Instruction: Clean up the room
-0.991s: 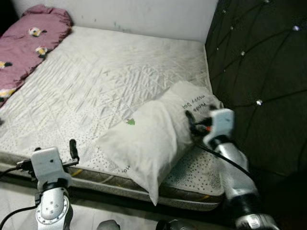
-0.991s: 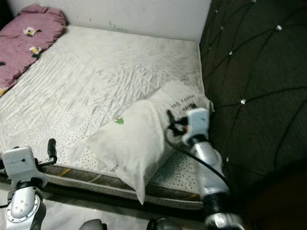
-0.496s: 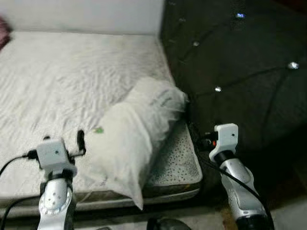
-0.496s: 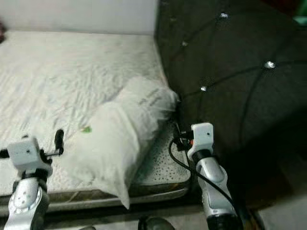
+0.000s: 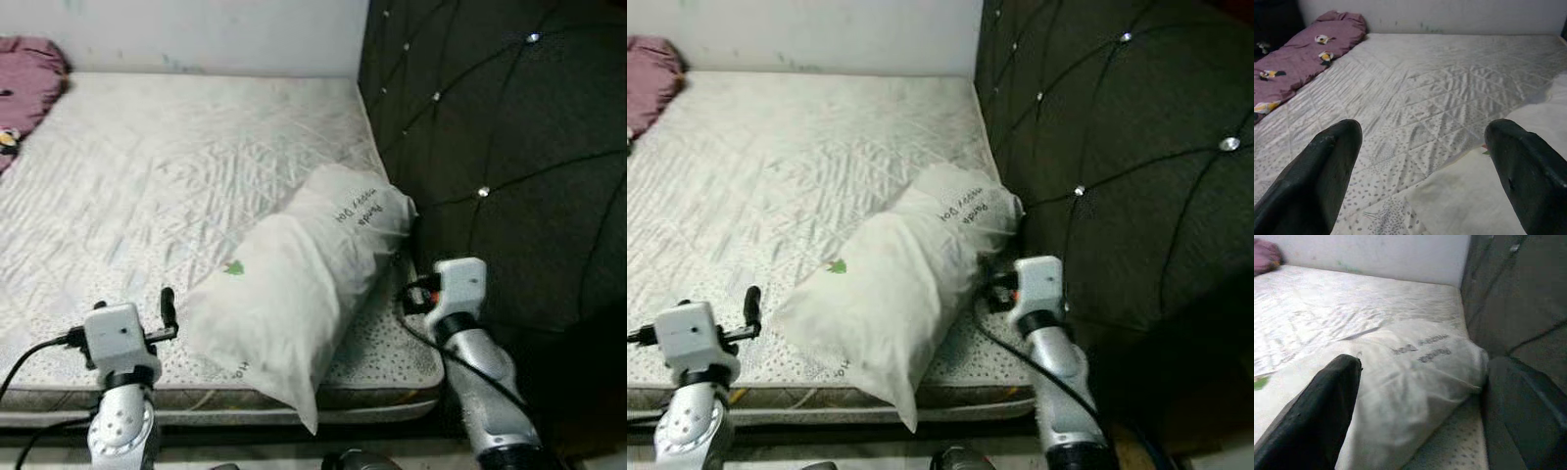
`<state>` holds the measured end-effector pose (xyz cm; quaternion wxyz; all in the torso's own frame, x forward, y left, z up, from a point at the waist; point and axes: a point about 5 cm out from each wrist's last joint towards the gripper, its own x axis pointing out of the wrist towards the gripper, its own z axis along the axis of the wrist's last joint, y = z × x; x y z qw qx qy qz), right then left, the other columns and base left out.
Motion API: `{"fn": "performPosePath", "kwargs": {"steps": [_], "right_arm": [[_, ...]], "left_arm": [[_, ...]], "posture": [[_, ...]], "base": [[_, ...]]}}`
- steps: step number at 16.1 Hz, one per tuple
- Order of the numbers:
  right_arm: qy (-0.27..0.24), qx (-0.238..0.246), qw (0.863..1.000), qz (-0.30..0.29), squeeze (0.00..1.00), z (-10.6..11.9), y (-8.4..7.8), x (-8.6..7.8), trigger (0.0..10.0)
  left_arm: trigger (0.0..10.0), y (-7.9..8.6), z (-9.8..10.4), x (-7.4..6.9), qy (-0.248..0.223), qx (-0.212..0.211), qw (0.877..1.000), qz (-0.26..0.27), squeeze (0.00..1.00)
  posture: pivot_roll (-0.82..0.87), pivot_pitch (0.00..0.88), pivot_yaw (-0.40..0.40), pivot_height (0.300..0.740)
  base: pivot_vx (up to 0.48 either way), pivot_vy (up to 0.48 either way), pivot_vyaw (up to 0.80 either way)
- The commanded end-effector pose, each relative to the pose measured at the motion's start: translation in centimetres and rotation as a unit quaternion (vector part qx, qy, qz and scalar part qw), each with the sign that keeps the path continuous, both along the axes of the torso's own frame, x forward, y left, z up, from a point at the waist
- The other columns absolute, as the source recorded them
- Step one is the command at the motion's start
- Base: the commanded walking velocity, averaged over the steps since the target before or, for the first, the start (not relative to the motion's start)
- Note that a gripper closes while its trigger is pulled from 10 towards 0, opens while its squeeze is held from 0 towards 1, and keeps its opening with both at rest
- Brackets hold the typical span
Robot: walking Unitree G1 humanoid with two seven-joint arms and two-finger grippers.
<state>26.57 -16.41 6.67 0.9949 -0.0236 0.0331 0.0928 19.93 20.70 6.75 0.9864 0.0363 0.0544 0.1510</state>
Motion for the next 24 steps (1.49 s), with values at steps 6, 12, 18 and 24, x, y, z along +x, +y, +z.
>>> {"fn": "performPosePath", "kwargs": {"steps": [6,12,18,24], "right_arm": [[-0.002,-0.028,0.998,0.064,0.00,0.2,0.6,1.0,10.0],[0.003,-0.057,0.997,0.053,0.00,0.3,-2.6,1.4,10.0],[-0.004,-0.043,0.997,0.067,0.00,0.2,-0.4,1.1,10.0],[0.007,-0.033,0.997,0.067,0.00,-0.3,1.7,0.6,10.0]], "left_arm": [[10.0,0.4,-0.4,1.6,-0.011,0.025,1.000,-0.014,0.00],[10.0,0.4,-2.1,2.2,-0.002,0.026,1.000,0.006,0.00],[10.0,0.7,-0.8,3.3,-0.020,0.052,0.997,-0.046,0.00],[10.0,-1.1,0.1,3.7,-0.024,0.016,0.996,-0.084,0.00]], "posture": [[-0.05,0.000,0.007,0.740],[-0.03,0.000,-0.016,0.740],[-0.04,0.000,0.041,0.740],[-0.04,0.000,0.102,0.740]], "base": [[0.000,0.000,0.00],[0.000,0.000,0.00],[0.000,0.000,0.00],[0.000,0.000,0.00]]}}
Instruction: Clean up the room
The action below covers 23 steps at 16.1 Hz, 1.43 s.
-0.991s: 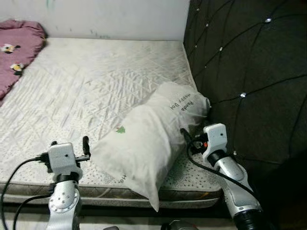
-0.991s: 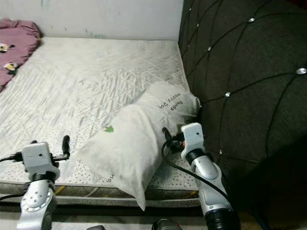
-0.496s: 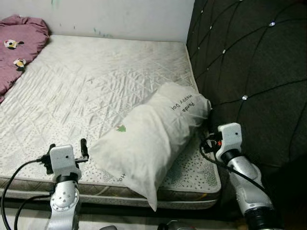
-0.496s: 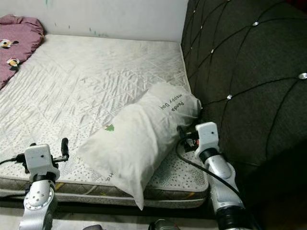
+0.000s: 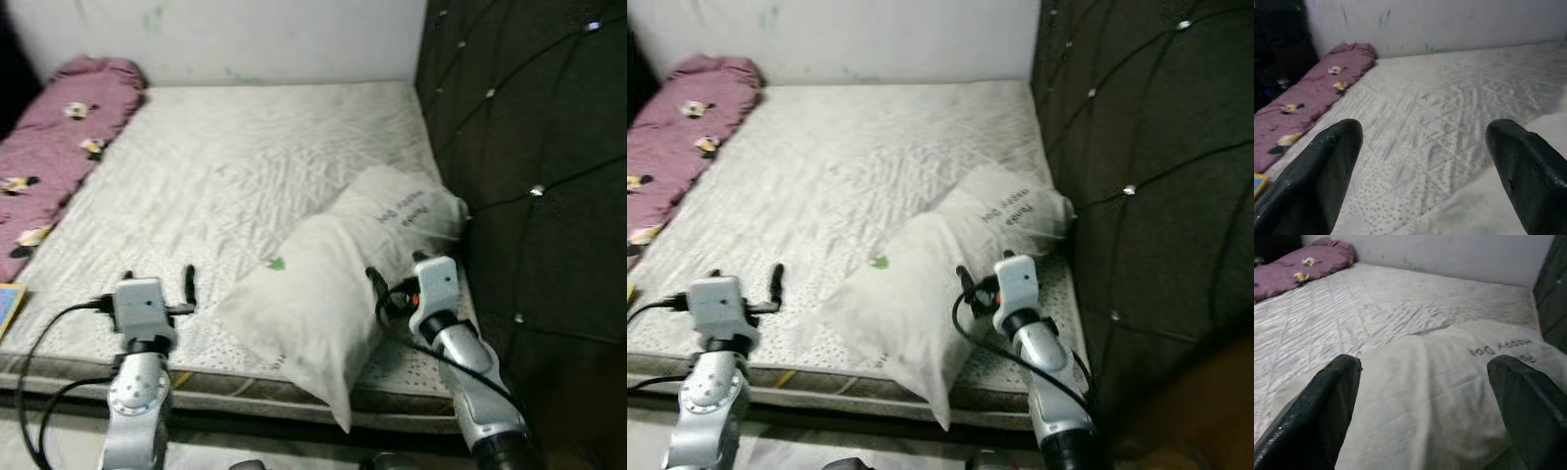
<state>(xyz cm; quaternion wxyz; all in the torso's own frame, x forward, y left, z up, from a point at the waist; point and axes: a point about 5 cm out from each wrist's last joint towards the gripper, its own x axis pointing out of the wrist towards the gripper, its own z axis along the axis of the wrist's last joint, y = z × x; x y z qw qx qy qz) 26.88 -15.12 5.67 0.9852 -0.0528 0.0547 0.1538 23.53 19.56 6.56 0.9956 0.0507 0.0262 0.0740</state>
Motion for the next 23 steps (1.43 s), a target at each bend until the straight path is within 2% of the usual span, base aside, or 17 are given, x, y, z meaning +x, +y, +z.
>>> {"fn": "performPosePath", "kwargs": {"steps": [1,2,3,5,7,10,11,13,14,15,18,20,23], "right_arm": [[-0.025,0.000,1.000,0.009,0.00,1.5,0.3,0.3,10.0],[-0.032,-0.001,0.999,0.003,0.00,1.8,0.2,0.4,10.0],[-0.054,0.001,0.998,-0.030,0.00,2.7,-0.5,0.7,10.0],[-0.080,0.007,0.994,-0.074,0.00,3.3,-0.8,0.7,10.0],[-0.065,0.022,0.992,-0.104,0.00,3.0,-0.8,1.0,10.0],[-0.062,0.015,0.992,-0.108,0.00,3.0,-1.4,1.2,10.0],[-0.064,0.018,0.990,-0.122,0.00,3.3,-2.0,1.0,10.0],[-0.067,0.022,0.990,-0.124,0.00,3.4,-2.1,0.8,10.0],[-0.066,0.023,0.990,-0.121,0.00,3.5,-2.0,0.7,10.0],[-0.061,0.024,0.992,-0.112,0.00,3.4,-1.8,0.8,10.0],[-0.061,0.026,0.992,-0.107,0.00,3.5,-1.8,0.8,10.0],[-0.056,0.027,0.992,-0.106,0.00,3.5,-2.1,0.5,10.0],[-0.055,0.016,0.993,-0.102,0.00,3.6,-2.2,0.8,10.0]], "left_arm": [[10.0,-0.4,0.9,0.2,-0.012,0.006,1.000,-0.016,0.00],[10.0,-0.5,1.2,0.4,-0.018,0.007,1.000,-0.020,0.00],[10.0,-0.5,1.8,0.4,-0.033,0.015,0.999,-0.017,0.00],[10.0,1.0,2.2,-0.3,-0.037,0.015,0.999,0.020,0.00],[10.0,1.3,2.0,-1.2,-0.026,0.009,0.999,0.026,0.00],[10.0,0.9,1.8,-1.5,-0.018,0.005,1.000,0.018,0.00],[10.0,0.7,2.1,-1.7,-0.023,-0.028,0.999,0.001,0.00],[10.0,-0.1,2.2,-1.8,-0.025,-0.090,0.995,-0.044,0.00],[10.0,-1.5,2.3,-1.8,-0.014,-0.111,0.988,-0.102,0.00],[10.0,-2.8,2.2,-1.9,0.000,-0.091,0.984,-0.154,0.00],[10.0,-2.5,2.5,-2.0,-0.011,-0.085,0.986,-0.143,0.00],[10.0,-2.0,2.3,-2.5,0.000,-0.091,0.987,-0.130,0.00],[10.0,-0.6,2.8,-2.5,-0.015,-0.062,0.996,-0.067,0.00]], "posture": [[-0.03,0.000,0.072,0.740],[-0.03,0.000,0.064,0.740],[-0.03,0.000,0.032,0.740],[-0.03,0.000,0.013,0.740],[-0.03,0.009,0.016,0.740],[-0.03,0.027,0.002,0.740],[-0.04,0.029,0.007,0.740],[-0.04,0.033,0.012,0.740],[-0.04,0.036,0.008,0.740],[-0.04,0.044,0.006,0.740],[-0.04,0.049,0.001,0.740],[-0.04,0.053,-0.009,0.740],[-0.03,0.053,-0.020,0.740]], "base": [[0.000,0.000,0.00],[0.000,0.000,0.00],[0.000,0.000,0.00],[0.000,0.000,0.00],[0.000,0.000,-0.72],[0.000,0.000,-0.80],[0.000,0.000,-0.80],[0.000,0.000,-0.80],[0.000,0.000,0.00],[0.000,0.000,0.00],[0.000,0.000,0.00],[0.000,0.000,0.00],[0.000,0.000,0.00]]}}
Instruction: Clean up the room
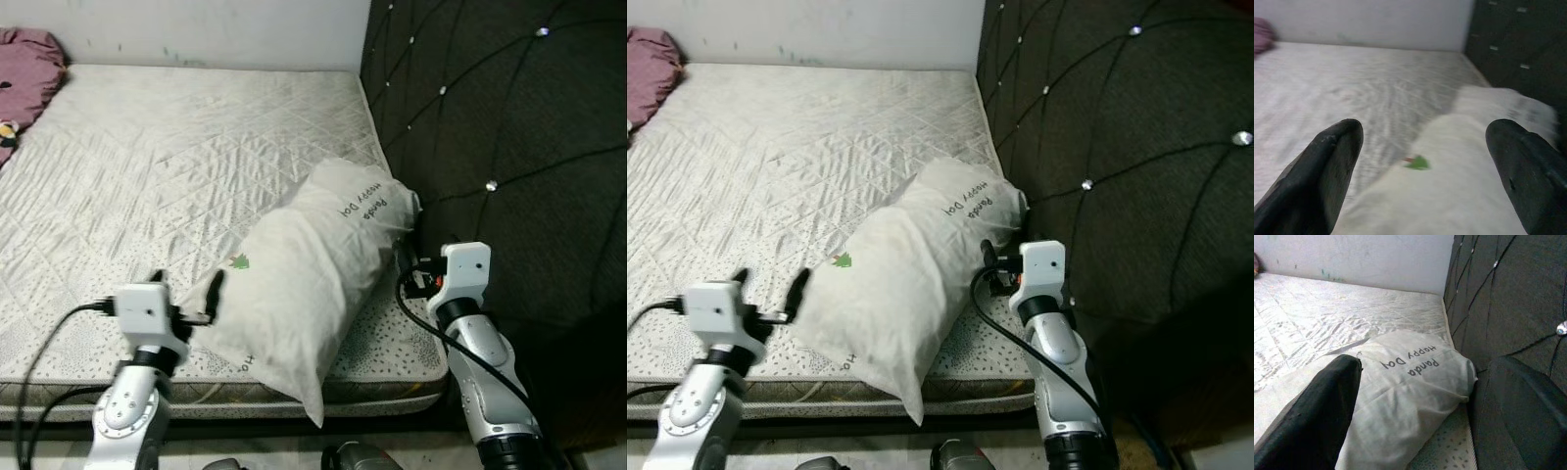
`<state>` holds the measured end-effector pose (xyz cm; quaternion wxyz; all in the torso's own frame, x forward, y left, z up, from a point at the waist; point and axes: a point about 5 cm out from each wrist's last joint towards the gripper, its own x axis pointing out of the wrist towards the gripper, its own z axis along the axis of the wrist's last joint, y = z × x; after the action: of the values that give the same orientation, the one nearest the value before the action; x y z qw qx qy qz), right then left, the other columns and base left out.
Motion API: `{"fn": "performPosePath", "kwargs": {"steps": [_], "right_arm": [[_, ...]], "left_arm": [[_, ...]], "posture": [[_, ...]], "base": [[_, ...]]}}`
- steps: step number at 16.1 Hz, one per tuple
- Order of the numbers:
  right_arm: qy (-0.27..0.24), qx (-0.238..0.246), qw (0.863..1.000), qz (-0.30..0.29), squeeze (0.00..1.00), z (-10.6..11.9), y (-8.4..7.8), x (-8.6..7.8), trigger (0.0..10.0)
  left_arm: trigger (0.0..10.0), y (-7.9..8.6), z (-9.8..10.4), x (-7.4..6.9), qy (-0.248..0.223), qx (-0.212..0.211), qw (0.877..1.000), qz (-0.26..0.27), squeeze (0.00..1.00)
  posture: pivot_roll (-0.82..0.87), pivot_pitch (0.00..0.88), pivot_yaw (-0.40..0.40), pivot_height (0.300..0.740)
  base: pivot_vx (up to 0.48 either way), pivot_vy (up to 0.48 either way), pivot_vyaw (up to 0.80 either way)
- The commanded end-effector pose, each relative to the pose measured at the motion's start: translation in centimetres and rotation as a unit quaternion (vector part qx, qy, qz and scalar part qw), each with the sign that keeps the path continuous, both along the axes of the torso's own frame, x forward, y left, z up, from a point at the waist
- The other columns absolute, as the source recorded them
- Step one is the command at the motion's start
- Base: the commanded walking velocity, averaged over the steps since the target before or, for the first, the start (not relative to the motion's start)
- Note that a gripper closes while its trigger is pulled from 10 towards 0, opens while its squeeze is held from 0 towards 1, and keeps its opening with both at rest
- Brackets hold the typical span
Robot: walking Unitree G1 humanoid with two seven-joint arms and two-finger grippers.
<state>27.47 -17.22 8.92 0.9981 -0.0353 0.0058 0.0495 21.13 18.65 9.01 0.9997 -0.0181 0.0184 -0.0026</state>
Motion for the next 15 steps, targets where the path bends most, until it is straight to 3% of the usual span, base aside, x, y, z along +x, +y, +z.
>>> {"fn": "performPosePath", "kwargs": {"steps": [1,11,15], "right_arm": [[-0.001,-0.007,1.000,-0.007,0.00,0.3,-0.4,0.2,10.0],[0.019,-0.006,1.000,-0.021,0.00,-0.3,-1.5,-0.4,10.0],[0.020,-0.004,1.000,-0.015,0.00,-0.2,-1.4,-0.4,10.0]], "left_arm": [[10.0,0.5,0.4,-0.2,-0.007,0.009,1.000,0.017,0.00],[10.0,1.7,0.1,-0.6,0.015,0.056,0.994,0.088,0.00],[10.0,1.4,0.4,-0.5,0.006,0.062,0.994,0.085,0.00]], "posture": [[-0.02,0.053,-0.020,0.740],[-0.01,0.051,-0.018,0.740],[-0.01,0.059,-0.021,0.740]], "base": [[0.000,0.000,-0.62],[0.000,0.000,-0.80],[0.000,0.000,-0.77]]}}
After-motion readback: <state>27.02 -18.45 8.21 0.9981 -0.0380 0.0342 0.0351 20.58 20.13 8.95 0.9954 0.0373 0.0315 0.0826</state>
